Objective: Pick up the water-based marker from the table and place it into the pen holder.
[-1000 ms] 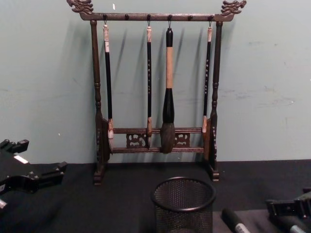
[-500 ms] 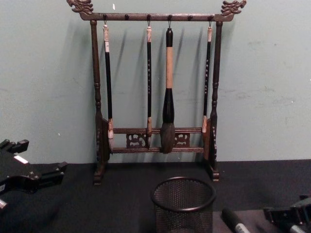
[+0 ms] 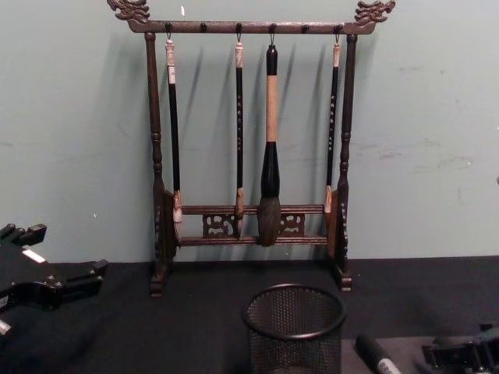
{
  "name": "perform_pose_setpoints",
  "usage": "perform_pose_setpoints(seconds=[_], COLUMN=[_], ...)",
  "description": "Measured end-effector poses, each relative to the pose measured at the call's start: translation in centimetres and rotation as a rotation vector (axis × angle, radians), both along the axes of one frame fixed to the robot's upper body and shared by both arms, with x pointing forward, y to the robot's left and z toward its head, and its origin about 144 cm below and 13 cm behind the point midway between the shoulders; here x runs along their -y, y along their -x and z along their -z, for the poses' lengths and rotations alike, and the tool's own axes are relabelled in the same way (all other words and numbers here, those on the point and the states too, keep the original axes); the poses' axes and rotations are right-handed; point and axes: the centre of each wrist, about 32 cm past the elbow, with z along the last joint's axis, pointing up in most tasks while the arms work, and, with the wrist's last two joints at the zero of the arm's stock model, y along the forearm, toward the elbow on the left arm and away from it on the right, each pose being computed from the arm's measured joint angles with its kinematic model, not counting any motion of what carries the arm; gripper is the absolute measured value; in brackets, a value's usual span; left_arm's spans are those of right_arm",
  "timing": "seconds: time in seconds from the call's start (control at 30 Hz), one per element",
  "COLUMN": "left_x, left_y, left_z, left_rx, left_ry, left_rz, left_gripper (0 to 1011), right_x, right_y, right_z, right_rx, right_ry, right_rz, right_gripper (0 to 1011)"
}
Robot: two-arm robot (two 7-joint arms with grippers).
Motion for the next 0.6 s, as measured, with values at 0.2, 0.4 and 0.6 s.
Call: perform_pose_setpoints(seconds=[0.2,0.4,0.6], left_x=[0.0,0.0,0.0], left_y=[0.0,0.0,0.0], left_z=[0.0,0.0,0.0], left_rx=[0.0,0.0,0.0], left_ry=[0.0,0.0,0.0], left_rz=[0.0,0.0,0.0], left_gripper=[1001,1001,1001], right_x=[0.0,0.08,0.1], right_y=[-0.16,-0.33,-0.41], right_z=[0.14,0.31,0.42], right_rx=[-0.002,-0.008,-0.015], right_ry=[0.004,0.003,0.002], right_rz=[0.003,0.01,0.011], right_gripper=[1002,1002,1003])
